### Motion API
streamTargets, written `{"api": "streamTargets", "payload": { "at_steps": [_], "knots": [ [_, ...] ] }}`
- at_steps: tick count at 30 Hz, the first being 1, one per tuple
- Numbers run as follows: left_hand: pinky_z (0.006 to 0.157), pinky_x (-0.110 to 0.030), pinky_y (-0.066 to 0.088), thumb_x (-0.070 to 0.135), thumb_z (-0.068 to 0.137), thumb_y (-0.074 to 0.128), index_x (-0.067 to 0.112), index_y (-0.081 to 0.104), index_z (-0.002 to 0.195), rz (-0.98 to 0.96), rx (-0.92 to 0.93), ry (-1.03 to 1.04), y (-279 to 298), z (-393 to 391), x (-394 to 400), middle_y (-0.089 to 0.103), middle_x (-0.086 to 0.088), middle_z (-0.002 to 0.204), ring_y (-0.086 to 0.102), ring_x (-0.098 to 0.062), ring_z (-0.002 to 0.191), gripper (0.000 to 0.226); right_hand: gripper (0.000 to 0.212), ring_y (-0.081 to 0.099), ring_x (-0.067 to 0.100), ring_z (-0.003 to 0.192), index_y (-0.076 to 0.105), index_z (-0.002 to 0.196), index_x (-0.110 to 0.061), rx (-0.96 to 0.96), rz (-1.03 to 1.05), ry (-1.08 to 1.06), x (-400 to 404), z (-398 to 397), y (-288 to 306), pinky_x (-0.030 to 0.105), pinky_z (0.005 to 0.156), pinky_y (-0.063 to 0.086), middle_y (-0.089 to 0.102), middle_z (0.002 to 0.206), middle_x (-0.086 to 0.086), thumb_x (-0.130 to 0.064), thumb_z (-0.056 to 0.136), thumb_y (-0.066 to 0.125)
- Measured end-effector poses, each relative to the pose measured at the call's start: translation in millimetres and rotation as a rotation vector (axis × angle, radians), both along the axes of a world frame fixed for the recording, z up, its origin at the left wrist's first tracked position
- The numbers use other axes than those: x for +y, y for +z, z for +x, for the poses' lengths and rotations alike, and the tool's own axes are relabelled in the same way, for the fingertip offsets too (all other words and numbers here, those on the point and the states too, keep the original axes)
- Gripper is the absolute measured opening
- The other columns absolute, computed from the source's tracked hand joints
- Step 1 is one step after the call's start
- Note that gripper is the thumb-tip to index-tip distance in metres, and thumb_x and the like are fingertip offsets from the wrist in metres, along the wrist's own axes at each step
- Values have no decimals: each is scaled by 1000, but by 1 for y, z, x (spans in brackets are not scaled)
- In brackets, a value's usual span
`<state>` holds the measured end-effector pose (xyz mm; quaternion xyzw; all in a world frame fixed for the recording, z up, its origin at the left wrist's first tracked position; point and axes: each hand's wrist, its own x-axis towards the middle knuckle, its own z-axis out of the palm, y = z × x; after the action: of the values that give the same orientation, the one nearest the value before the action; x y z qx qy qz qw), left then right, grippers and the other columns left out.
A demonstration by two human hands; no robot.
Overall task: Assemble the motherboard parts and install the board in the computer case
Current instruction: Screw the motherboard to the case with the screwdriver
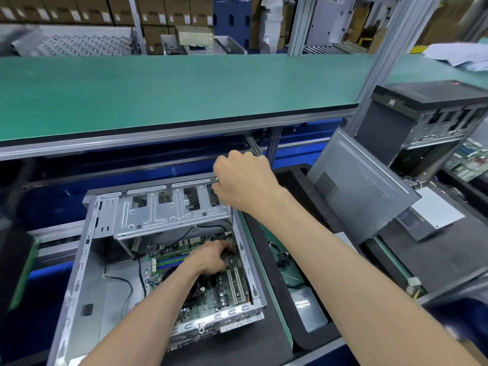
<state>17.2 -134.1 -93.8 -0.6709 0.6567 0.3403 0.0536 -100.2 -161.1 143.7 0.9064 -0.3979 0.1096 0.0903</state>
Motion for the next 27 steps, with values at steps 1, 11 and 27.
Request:
{"api": "streamTargets", "payload": {
  "at_steps": [1, 11, 27],
  "knots": [
    [66, -36, 56, 17, 72, 62, 46, 46, 131, -1, 2, 4, 0, 0, 0, 62, 2, 119, 65, -13, 83, 68, 21, 45, 27, 68, 41, 81, -17, 12, 6, 16, 0, 1, 2, 37, 62, 30, 29, 69, -3, -20, 88, 61],
    [60, -30, 45, 18, 69, 61, 48, 47, 130, -7, -12, 10, -1, 0, 0, 61, -3, 122, 57, -13, 82, 69, 28, 43, 27, 69, 38, 78, -16, 6, 12, 6, -7, -1, 0, 37, 62, 30, 27, 68, -4, -23, 92, 61],
    [74, -34, 54, 16, 74, 61, 47, 44, 136, -11, 10, 14, -2, -1, -2, 56, -5, 135, 62, -18, 95, 71, 19, 51, 27, 76, 53, 92, -14, -10, 205, 101, -10, -4, 6, 37, 62, 34, 51, 90, 2, -19, 77, 64]
  ]
}}
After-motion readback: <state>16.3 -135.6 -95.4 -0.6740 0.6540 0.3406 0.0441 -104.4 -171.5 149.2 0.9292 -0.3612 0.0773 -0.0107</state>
